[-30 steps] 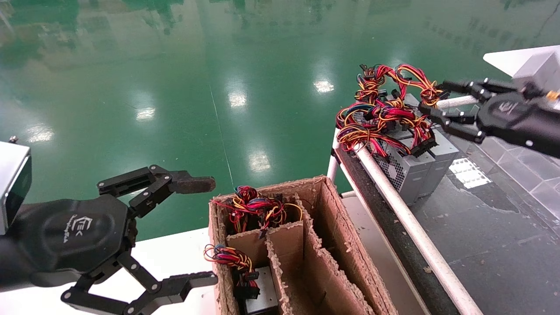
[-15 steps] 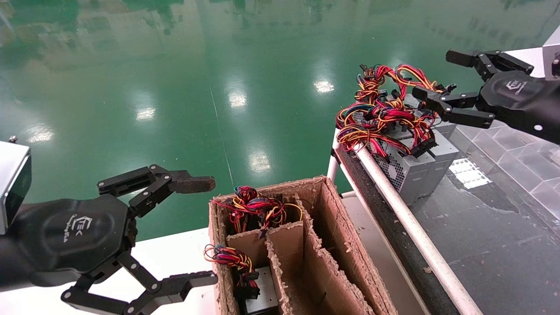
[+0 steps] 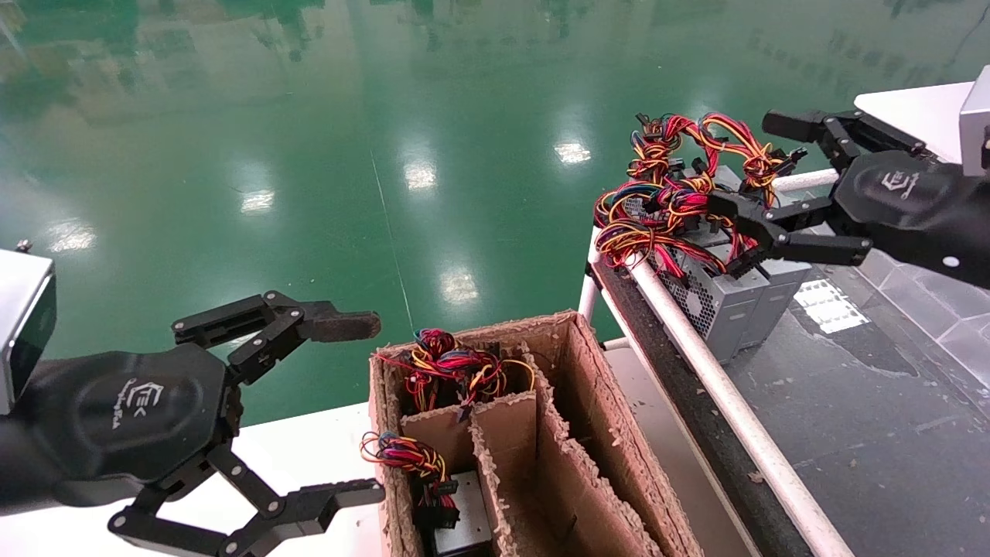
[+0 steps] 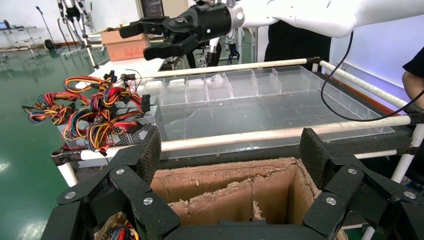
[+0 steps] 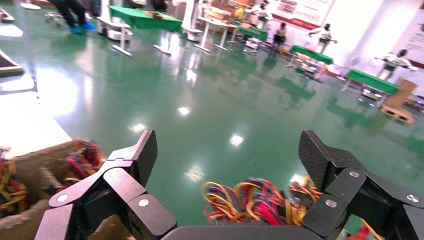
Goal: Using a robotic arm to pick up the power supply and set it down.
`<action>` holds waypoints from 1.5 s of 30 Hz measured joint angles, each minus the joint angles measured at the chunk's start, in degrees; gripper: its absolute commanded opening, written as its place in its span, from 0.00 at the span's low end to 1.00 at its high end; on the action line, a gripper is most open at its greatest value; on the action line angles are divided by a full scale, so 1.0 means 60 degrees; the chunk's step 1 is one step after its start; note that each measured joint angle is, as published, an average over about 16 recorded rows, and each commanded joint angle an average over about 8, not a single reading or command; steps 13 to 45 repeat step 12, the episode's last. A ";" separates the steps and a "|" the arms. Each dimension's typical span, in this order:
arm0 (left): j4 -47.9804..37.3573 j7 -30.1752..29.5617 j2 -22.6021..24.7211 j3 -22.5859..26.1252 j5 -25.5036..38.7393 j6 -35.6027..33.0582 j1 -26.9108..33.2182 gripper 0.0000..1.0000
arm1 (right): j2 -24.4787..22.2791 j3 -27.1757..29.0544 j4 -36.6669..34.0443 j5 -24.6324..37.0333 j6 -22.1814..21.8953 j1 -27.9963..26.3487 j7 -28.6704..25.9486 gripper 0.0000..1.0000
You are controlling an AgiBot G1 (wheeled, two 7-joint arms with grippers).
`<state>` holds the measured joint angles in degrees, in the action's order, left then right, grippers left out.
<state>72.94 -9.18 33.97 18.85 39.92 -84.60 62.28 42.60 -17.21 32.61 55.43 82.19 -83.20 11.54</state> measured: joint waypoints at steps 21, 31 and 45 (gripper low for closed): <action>0.0000 0.0001 -0.0001 0.0002 -0.0001 0.0001 0.0001 1.00 | -0.0297 0.0047 0.1607 -0.0532 0.0137 0.0848 -0.0874 1.00; 0.0000 0.0001 -0.0001 0.0002 -0.0001 0.0001 0.0001 1.00 | -0.0297 0.0047 0.1607 -0.0532 0.0137 0.0848 -0.0874 1.00; 0.0000 0.0001 -0.0001 0.0002 -0.0001 0.0001 0.0001 1.00 | -0.0297 0.0047 0.1607 -0.0532 0.0137 0.0848 -0.0874 1.00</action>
